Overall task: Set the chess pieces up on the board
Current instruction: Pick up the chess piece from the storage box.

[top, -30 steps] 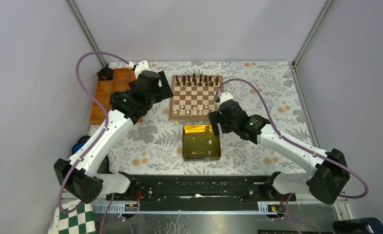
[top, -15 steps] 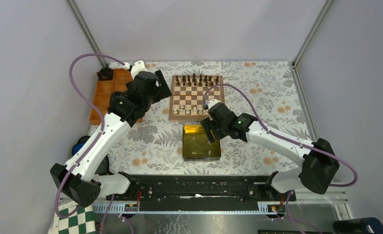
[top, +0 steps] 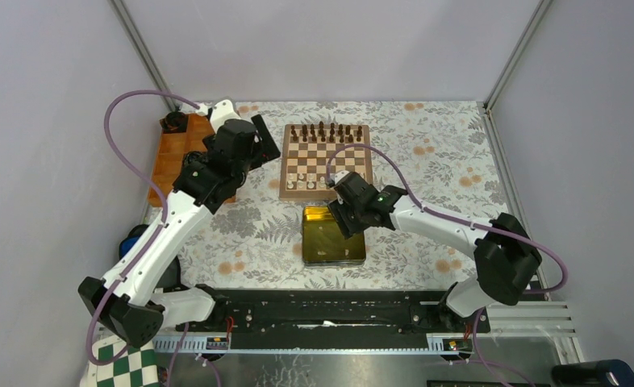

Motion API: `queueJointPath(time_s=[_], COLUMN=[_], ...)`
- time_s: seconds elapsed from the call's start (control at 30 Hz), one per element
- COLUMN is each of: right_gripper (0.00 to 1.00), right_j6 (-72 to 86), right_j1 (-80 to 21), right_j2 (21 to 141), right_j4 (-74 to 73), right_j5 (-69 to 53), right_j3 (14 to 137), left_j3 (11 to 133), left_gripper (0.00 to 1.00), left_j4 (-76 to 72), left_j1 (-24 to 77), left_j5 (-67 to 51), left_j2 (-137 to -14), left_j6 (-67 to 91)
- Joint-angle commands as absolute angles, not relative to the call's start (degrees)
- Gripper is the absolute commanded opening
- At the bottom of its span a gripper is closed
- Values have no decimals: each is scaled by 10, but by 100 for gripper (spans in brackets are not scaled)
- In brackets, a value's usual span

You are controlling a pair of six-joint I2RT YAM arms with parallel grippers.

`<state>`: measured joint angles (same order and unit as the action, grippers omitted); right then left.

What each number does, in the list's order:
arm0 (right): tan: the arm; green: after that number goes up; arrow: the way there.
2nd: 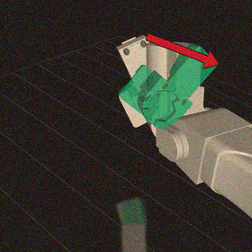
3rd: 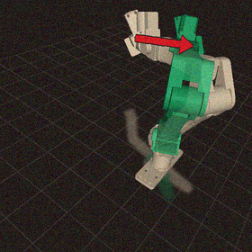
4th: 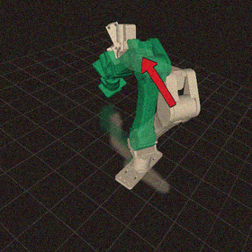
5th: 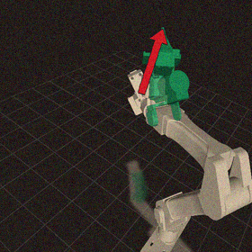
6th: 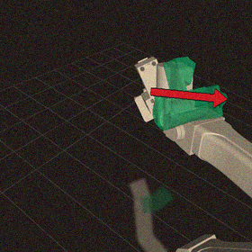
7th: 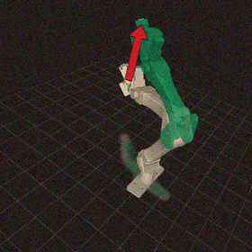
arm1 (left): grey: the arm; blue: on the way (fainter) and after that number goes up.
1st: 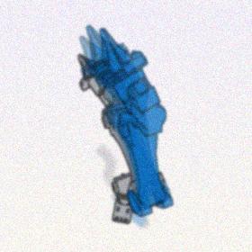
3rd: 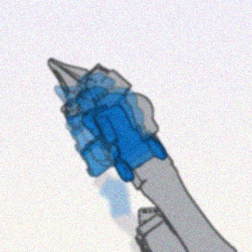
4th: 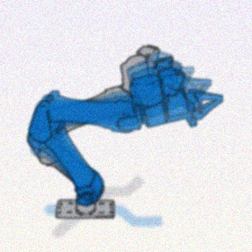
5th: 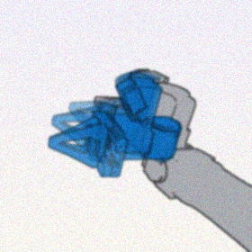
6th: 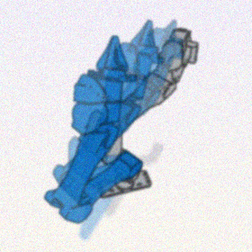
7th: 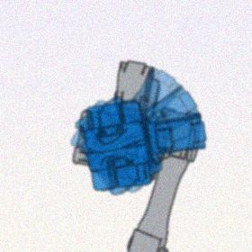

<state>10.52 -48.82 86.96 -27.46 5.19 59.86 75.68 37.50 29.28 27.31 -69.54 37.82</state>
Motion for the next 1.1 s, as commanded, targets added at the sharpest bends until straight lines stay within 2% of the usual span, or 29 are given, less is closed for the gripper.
queueJointPath(time_s=[0.0,0.07,0.3,1.07], right_gripper=[55,50,45,40], right_j6=[95,94,93,97], right_j1=[-493,-493,-493,-465], right_j2=[887,894,918,952], right_j4=[-254,-251,-246,-226], right_j5=[30,26,24,32], right_j3=[628,630,632,622], left_j3=[758,759,761,745], left_gripper=[99,99,99,99], left_j4=[366,366,364,346], left_j1=[297,297,297,297], left_j5=[305,307,316,324], left_j2=[-683,-682,-681,-663], left_j6=[376,375,370,359])
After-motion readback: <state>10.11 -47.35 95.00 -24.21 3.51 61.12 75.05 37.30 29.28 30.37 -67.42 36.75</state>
